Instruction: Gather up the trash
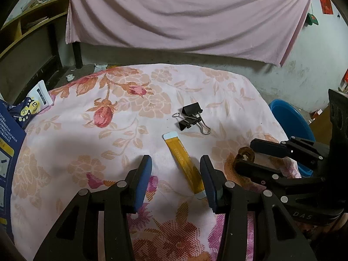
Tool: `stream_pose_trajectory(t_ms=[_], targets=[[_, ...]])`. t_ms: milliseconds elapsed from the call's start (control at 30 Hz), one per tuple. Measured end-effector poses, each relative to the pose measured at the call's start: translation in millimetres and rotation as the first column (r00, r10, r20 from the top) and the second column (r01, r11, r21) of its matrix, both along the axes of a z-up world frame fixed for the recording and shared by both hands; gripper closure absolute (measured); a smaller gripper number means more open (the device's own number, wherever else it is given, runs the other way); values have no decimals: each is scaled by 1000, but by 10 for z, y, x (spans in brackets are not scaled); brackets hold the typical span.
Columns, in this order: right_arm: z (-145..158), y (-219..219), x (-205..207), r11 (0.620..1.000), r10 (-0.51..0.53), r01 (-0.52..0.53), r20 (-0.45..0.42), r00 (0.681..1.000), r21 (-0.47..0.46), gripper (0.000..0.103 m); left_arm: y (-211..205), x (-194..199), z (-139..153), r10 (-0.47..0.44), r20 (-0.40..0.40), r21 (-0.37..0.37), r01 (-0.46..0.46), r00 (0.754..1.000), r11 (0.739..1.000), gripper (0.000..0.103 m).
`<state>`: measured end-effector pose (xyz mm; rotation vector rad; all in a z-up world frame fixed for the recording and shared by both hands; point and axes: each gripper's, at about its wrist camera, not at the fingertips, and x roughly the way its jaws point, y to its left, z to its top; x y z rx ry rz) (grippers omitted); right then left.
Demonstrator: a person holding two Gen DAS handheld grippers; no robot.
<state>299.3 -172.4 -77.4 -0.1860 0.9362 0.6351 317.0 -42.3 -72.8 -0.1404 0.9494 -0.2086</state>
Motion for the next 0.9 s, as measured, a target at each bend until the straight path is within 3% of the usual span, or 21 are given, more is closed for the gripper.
stream_pose_trajectory(t_ms=[67, 167, 400, 500, 733, 900], targets=[[-6, -7, 11, 1000, 0, 0, -7, 1000, 3, 59, -12, 11, -10, -4, -2, 9, 4, 1000, 1000, 68], [-5, -16, 12, 1000, 2, -2, -11, 1000, 8, 66, -25, 34, -29, -20, -11, 11, 20, 1000, 1000, 86], [5, -51, 11, 999, -3, 4, -18, 1000, 39, 90, -82, 13, -15, -39, 2, 14, 39, 999, 999, 96], [15, -69, 6, 999, -5, 5, -17, 1000, 48, 92, -116, -9, -2, -48, 16, 20, 48, 999, 999, 101], [75, -123, -36, 997, -24, 23, 18, 1000, 68, 96, -172, -77, 53, -37, 44, 3, 37, 998, 999, 101], [227, -221, -173, 994, -48, 35, 128, 991, 104, 96, -278, -221, 258, -45, 160, -6, 46, 986, 999, 101]])
